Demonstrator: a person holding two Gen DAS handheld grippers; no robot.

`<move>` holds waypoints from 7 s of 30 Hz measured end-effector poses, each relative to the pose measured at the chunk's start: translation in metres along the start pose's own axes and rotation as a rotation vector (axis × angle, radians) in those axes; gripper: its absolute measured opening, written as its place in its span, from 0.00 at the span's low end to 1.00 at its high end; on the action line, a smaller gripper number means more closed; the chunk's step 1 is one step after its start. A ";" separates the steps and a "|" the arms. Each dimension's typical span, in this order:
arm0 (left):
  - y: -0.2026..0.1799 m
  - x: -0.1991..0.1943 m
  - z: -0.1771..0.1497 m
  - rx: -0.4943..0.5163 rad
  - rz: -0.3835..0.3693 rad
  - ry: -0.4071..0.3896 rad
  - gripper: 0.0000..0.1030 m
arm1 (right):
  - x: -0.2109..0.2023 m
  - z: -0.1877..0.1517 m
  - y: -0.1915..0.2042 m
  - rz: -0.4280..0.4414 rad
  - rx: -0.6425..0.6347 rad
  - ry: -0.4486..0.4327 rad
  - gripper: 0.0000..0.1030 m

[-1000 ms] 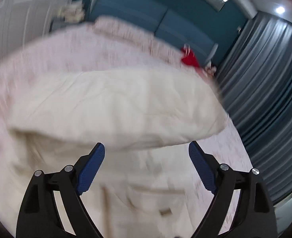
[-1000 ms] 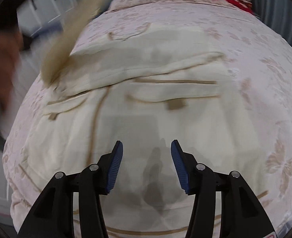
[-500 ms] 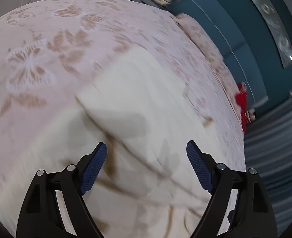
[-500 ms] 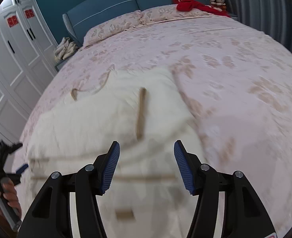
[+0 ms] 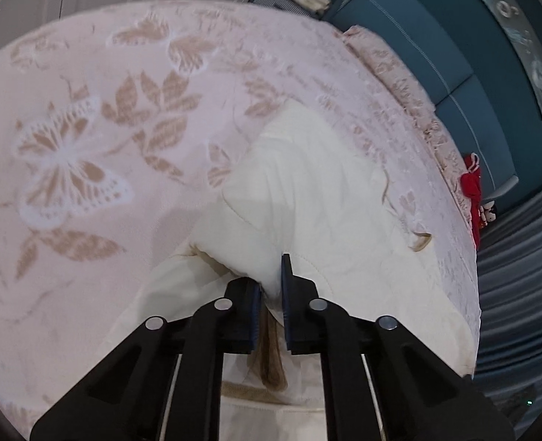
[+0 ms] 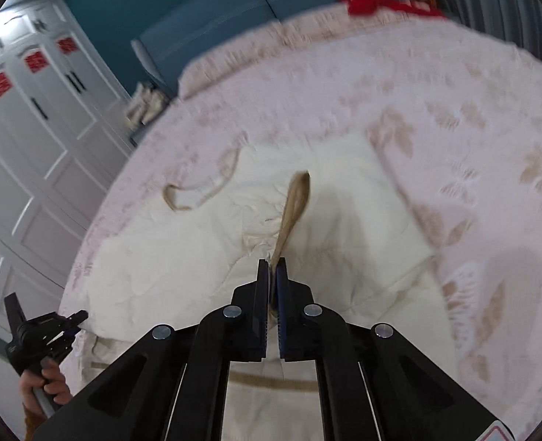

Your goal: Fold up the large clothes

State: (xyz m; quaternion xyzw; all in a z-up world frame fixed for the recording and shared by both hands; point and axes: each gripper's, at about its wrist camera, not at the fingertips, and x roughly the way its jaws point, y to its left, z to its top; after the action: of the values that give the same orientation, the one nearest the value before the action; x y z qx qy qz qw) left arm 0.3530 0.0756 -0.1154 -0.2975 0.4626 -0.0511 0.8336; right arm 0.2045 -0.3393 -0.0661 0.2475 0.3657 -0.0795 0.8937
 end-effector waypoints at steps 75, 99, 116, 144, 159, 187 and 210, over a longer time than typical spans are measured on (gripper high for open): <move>-0.079 0.151 0.087 0.366 0.103 0.012 0.27 | 0.280 0.067 0.216 0.176 -0.304 0.234 0.03; -0.270 0.178 -0.019 0.593 -0.196 0.257 0.62 | 0.174 0.105 -0.004 -0.096 -0.016 0.142 0.10; -0.239 0.159 0.021 0.629 0.033 0.024 0.58 | 0.126 0.098 0.053 -0.260 -0.181 -0.075 0.18; -0.180 0.202 0.016 0.744 0.224 -0.072 0.59 | 0.251 0.029 0.110 -0.157 -0.247 0.110 0.00; -0.077 -0.054 -0.002 0.635 0.110 -0.028 0.91 | -0.038 -0.019 0.036 -0.159 -0.195 0.003 0.60; 0.075 -0.174 -0.121 0.255 0.044 0.210 0.06 | -0.164 -0.184 -0.094 -0.092 0.327 0.170 0.05; 0.057 -0.405 -0.172 0.390 -0.034 0.098 0.06 | -0.389 -0.177 -0.024 -0.048 -0.125 0.181 0.04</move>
State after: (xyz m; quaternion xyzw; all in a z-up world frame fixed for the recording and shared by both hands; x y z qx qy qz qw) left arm -0.0253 0.1910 0.0858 -0.1355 0.4788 -0.1682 0.8509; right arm -0.1921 -0.2866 0.0863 0.1888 0.4550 -0.0553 0.8685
